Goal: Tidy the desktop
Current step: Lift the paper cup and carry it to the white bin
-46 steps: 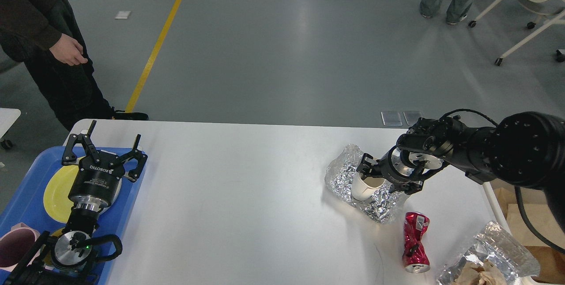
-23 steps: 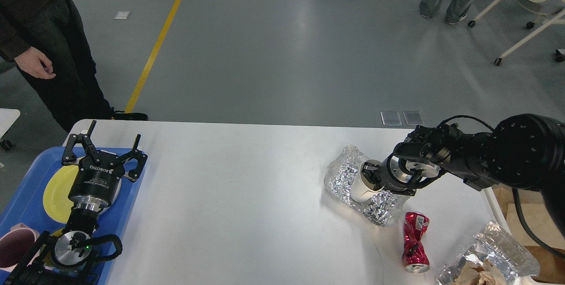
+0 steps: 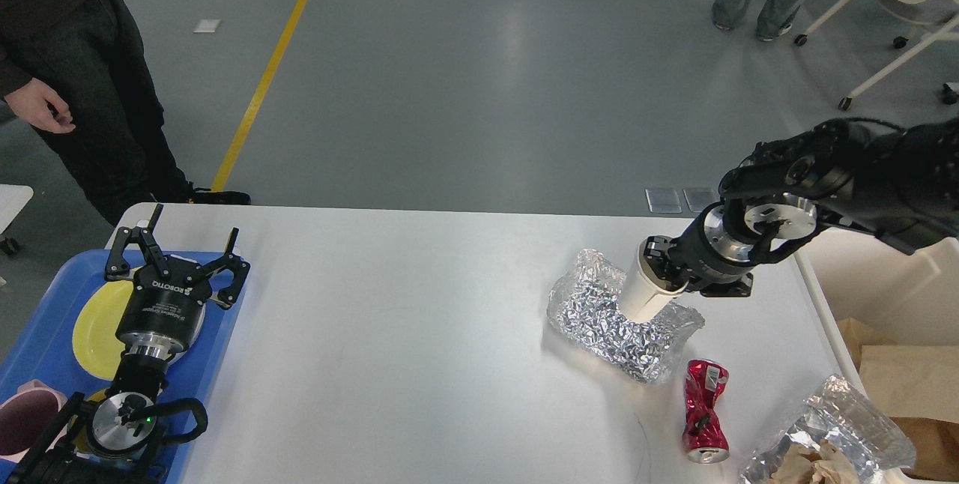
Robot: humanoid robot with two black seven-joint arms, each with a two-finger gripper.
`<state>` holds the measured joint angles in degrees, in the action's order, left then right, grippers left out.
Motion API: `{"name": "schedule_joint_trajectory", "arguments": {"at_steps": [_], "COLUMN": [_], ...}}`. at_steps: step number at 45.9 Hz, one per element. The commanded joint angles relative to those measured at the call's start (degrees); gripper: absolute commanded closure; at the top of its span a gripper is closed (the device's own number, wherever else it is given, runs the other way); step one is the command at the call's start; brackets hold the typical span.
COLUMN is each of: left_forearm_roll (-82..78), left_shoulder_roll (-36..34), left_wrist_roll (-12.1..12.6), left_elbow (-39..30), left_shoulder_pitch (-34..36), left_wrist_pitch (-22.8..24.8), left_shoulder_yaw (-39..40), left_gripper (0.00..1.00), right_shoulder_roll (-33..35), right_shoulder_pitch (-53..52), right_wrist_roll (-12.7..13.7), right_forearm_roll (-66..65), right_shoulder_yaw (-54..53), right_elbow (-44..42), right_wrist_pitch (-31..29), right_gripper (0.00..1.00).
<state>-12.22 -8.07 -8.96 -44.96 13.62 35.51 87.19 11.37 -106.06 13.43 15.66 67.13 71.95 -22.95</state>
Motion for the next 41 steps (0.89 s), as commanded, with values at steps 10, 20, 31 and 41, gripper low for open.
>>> {"name": "schedule_joint_trajectory", "arguments": {"at_steps": [10,20,31,41], "left_forearm_roll": [0.0,0.0,0.0,0.1], "left_shoulder_roll": [0.0,0.0,0.0,0.0], "left_wrist_roll": [0.0,0.0,0.0,-0.1], "left_elbow": [0.0,0.0,0.0,0.0], "left_shoulder_pitch": [0.0,0.0,0.0,0.0], "left_wrist_pitch": [0.0,0.0,0.0,0.0], "left_shoulder_yaw": [0.0,0.0,0.0,0.0], "left_gripper": [0.04,0.04,0.04,0.04], "right_shoulder_roll": [-0.4,-0.6,3.2,20.3], "right_shoulder_pitch": [-26.5,-27.9,-27.2,-15.3], "right_wrist_roll": [-1.1,-6.8,-6.8,-6.2], "right_forearm_roll": [-2.7,-4.8,-4.7,-7.3], "right_shoulder_yaw": [13.1,16.0,20.9,23.1], "right_elbow": [13.4,14.8,12.3,0.6], "right_wrist_pitch": [-14.5,-15.3,-14.0,-9.5], "right_gripper": [1.0,1.0,1.0,1.0]}}
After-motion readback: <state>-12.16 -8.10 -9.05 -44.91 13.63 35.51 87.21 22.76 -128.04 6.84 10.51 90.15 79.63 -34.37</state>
